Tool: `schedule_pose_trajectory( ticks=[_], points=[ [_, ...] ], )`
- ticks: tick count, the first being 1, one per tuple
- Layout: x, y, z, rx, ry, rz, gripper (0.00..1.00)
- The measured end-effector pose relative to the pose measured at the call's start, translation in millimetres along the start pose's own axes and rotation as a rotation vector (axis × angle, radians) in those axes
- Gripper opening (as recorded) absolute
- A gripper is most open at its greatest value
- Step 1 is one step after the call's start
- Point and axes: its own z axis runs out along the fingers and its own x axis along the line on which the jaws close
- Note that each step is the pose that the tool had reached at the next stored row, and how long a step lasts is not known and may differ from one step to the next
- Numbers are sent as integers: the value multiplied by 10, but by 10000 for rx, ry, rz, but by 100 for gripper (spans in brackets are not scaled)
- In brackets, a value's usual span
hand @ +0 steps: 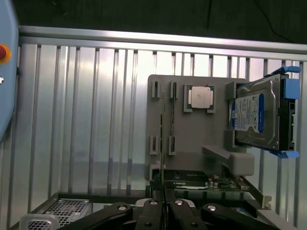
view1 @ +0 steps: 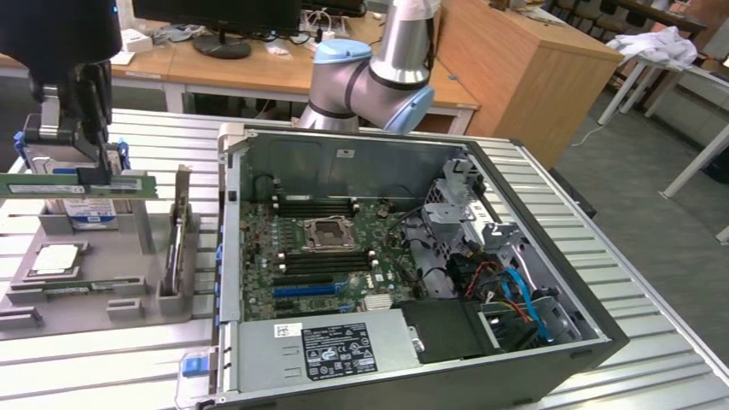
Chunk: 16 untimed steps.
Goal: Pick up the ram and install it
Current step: 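Pick up the ram and move it above insertion slot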
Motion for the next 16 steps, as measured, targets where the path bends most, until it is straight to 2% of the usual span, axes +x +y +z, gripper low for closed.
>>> schedule_pose_trajectory(
  ticks=[8, 16],
  points=[
    [1, -20, -1, -1, 0, -1, 12],
    [5, -147, -5, -2, 1, -26, 12]
  ],
)
